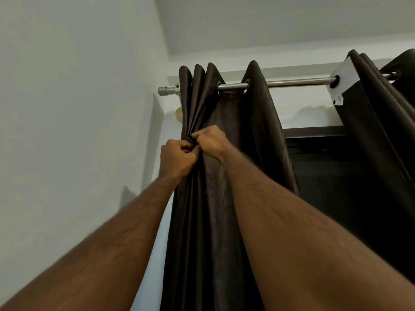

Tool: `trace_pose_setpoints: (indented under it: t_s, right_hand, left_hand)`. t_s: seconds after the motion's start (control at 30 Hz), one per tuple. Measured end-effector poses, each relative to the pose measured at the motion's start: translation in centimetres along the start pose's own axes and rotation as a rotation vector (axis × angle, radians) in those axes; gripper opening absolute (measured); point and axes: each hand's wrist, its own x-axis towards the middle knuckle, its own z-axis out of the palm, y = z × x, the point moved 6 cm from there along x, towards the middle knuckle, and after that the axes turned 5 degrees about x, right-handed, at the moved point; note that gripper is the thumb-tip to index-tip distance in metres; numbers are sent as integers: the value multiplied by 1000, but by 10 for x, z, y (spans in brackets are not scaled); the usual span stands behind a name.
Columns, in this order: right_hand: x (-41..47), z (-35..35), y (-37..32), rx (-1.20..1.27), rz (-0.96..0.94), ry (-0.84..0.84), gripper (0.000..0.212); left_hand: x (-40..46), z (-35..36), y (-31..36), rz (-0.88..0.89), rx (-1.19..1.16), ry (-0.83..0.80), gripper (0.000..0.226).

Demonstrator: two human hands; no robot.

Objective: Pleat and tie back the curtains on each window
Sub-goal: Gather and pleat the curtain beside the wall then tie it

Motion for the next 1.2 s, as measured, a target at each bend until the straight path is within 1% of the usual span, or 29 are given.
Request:
trace_pose_setpoints:
  t_s: [0.07, 0.1, 0.13, 0.2, 0.23, 0.27, 0.3, 0.33, 0.37, 0.4, 0.47, 0.53, 0.6, 0.7, 0.77, 0.87, 0.93, 1.0, 1.07, 1.13, 1.2]
  right_hand:
    - [-5, -8, 4, 13, 25, -16, 27]
    - [-9, -16, 5, -19, 5, 21, 28]
    - [-13, -30, 4, -109, -42, 115, 30]
    - [-28, -68, 1, -430, -155, 443, 33]
    - [-37, -87, 0, -556, -175, 600, 33]
    - [-42, -104, 5, -636, -152, 705, 36]
    - [-44, -118, 12, -680, -102, 750, 41]
    - [-44, -130, 22, -700, -47, 743, 47]
    - [-42, -138, 33, -691, -5, 701, 50]
    - [-40, -144, 44, -660, 7, 651, 48]
    - [-40, -150, 58, -544, -18, 589, 36]
    - [-44, -150, 63, -463, -54, 609, 26]
    - [-49, -140, 60, -476, -74, 643, 22]
    - [-46, -111, 48, -472, -30, 602, 19]
    - [-32, -78, 27, -434, -22, 519, 20]
    - [-8, -10, -21, -305, -146, 304, 18]
    - [0, 13, -37, -197, -182, 233, 15]
    - [2, 9, -28, -165, -199, 233, 19]
    - [-2, -5, -3, -168, -194, 266, 22]
    - [-13, -18, 21, -134, -140, 314, 19]
    - [-25, -20, 34, -109, -109, 321, 15]
  left_hand:
    - [0, 3, -3, 7, 35, 29, 25]
    - [0, 3, -4, -1, 56, 40, 19]
    - [0, 4, -4, -8, 67, 49, 13]
    - [-1, 6, -3, -12, 75, 56, 3]
    - [-1, 7, -3, -11, 75, 55, 8]
    - [-2, 9, -4, -5, 75, 51, 12]
    - [-3, 9, -4, -2, 79, 50, 15]
    - [-4, 10, -4, 3, 87, 50, 16]
    - [-5, 10, -3, 11, 98, 46, 16]
    - [-5, 12, -3, 26, 108, 39, 15]
    - [-6, 14, -1, 67, 133, 17, 12]
    - [-8, 15, -1, 88, 142, 5, 12]
    - [-9, 12, -3, 90, 134, 2, 14]
    - [-10, 7, -10, 91, 107, 5, 20]
    - [-10, 3, -11, 97, 72, 6, 16]
    - [-5, -2, -11, 116, 56, -7, 8]
    - [-2, -6, -15, 104, 42, 13, 14]
    - [-1, -10, -17, 103, 39, 12, 11]
    - [-3, -11, -18, 110, 30, 15, 7]
    - [-5, -10, -17, 109, 29, 29, 5]
    - [-8, -6, -13, 104, 30, 40, 9]
